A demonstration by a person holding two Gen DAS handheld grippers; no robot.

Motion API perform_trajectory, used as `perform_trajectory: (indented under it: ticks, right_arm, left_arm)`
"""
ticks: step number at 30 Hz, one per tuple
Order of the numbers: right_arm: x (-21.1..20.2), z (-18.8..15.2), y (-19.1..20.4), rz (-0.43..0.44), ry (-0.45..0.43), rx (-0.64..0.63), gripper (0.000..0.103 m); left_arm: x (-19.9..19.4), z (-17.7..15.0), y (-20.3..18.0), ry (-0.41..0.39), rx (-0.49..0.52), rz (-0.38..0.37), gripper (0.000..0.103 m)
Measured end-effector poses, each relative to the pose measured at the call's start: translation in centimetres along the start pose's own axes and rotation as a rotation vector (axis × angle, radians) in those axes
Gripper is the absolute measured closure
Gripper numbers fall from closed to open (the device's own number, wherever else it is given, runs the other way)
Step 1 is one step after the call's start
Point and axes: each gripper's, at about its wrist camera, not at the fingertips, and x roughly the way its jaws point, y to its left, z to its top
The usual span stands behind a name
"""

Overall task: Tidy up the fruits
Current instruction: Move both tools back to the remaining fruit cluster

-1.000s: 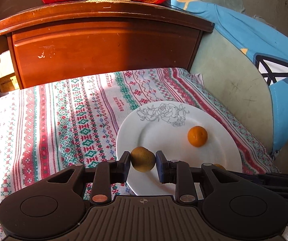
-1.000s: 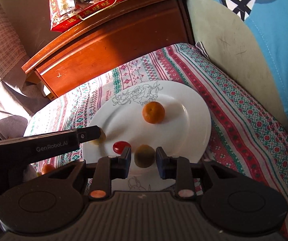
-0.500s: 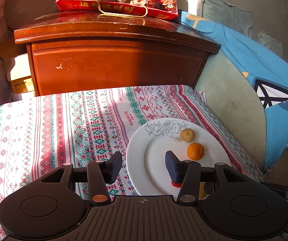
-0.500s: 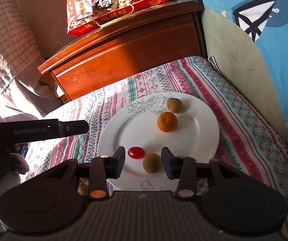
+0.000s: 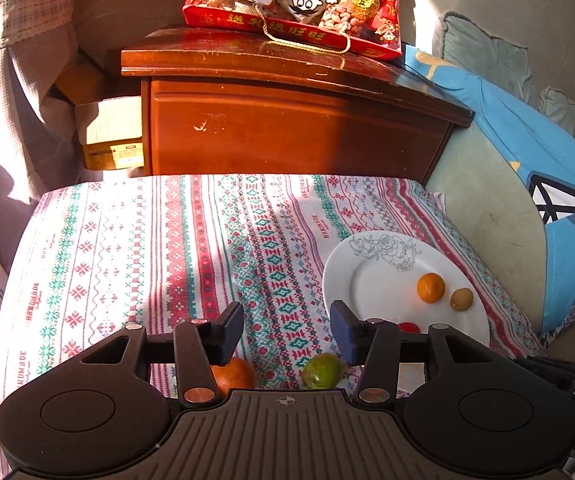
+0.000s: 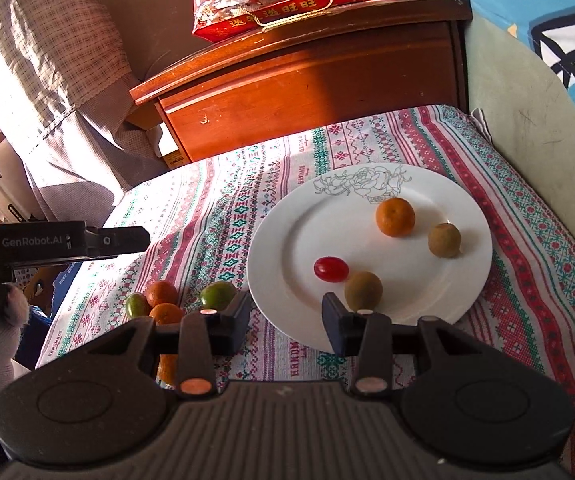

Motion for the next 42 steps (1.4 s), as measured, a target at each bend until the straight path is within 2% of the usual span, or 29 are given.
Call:
perform_trajectory:
  ticks: [9, 19, 32, 34, 42]
  right_arm:
    - [0.3, -1.4, 1.9, 0.075, 0.043, -0.054, 0.061]
    - [1.2, -2.8, 4.1, 0.169, 0.095, -0.123, 0.066]
    - [3.8, -3.6, 6.2, 0.169, 0.138, -0.203, 0.067]
    - [4.0, -3.7, 6.3, 0.163, 0.141, -0.214, 0.071]
    - [3.5, -3.9, 6.1, 0.155, 0.143, -0.239, 0.073]
  left_arm:
    - [-1.6, -2.2, 2.6, 0.001, -0.021, 0.054, 0.056]
    - [-1.8, -4.4, 4.0, 0.027, -0.009, 0.065, 0.058]
    - [-1.6, -5.8, 4.6, 0.063, -0.005, 0.027, 0.062]
    - [-1.5, -5.9, 4.8, 0.068, -0.01, 0.024, 0.062]
    - [-0.9, -6.5, 4.3, 0.097, -0.008, -0.004, 0.062]
